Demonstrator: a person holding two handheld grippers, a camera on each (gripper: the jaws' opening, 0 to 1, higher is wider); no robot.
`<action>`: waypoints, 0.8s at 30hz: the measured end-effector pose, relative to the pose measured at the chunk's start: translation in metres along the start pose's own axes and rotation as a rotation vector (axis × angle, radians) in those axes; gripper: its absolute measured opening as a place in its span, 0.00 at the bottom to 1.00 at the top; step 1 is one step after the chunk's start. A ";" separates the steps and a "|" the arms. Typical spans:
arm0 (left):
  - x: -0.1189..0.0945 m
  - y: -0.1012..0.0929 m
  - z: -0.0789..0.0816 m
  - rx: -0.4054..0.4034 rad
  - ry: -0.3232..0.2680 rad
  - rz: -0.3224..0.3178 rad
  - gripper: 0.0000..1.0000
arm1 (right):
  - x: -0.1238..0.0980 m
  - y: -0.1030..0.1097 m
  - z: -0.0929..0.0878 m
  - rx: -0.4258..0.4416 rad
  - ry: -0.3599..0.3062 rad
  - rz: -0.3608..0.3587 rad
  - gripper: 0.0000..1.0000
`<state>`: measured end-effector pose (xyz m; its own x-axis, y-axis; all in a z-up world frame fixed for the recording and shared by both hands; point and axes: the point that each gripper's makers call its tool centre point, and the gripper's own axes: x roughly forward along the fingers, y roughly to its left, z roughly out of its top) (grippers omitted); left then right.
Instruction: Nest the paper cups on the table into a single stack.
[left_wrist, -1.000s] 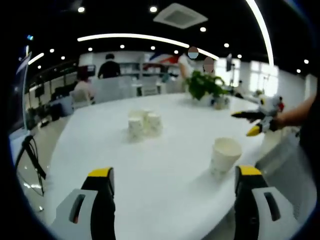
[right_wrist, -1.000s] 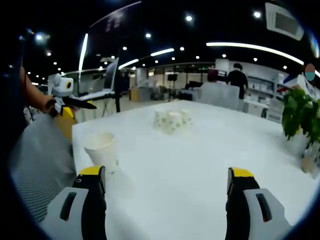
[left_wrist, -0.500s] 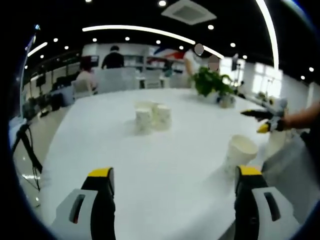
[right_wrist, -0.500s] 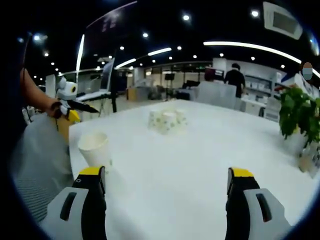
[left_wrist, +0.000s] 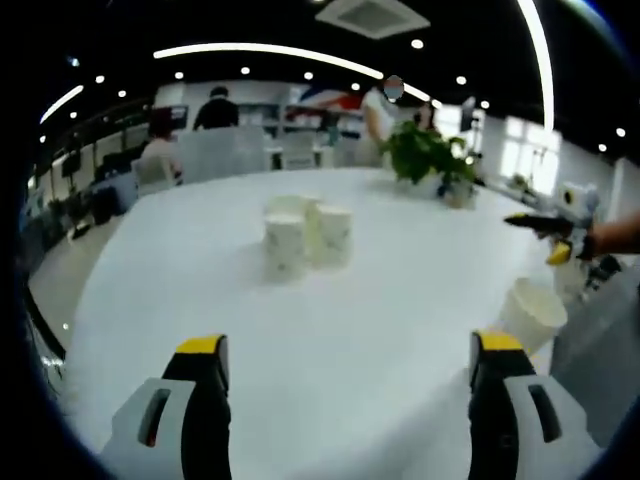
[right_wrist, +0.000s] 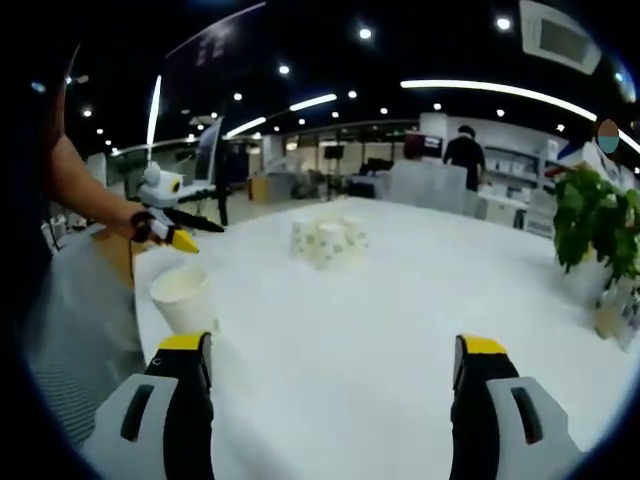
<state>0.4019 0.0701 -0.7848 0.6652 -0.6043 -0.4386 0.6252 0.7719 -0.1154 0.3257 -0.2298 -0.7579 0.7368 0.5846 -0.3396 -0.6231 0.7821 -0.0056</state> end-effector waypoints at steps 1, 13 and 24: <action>0.006 0.001 0.002 -0.002 0.000 -0.006 0.99 | -0.001 -0.001 0.001 0.002 -0.001 -0.004 0.99; 0.067 0.019 0.017 0.010 -0.038 0.003 0.95 | -0.006 -0.012 0.006 -0.001 0.002 -0.019 0.98; 0.103 0.043 0.036 0.016 -0.039 0.009 0.89 | -0.009 -0.019 0.003 0.003 0.015 -0.027 0.97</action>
<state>0.5116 0.0335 -0.8031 0.6862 -0.6049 -0.4040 0.6252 0.7744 -0.0974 0.3319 -0.2494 -0.7524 0.7495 0.5596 -0.3536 -0.6018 0.7985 -0.0118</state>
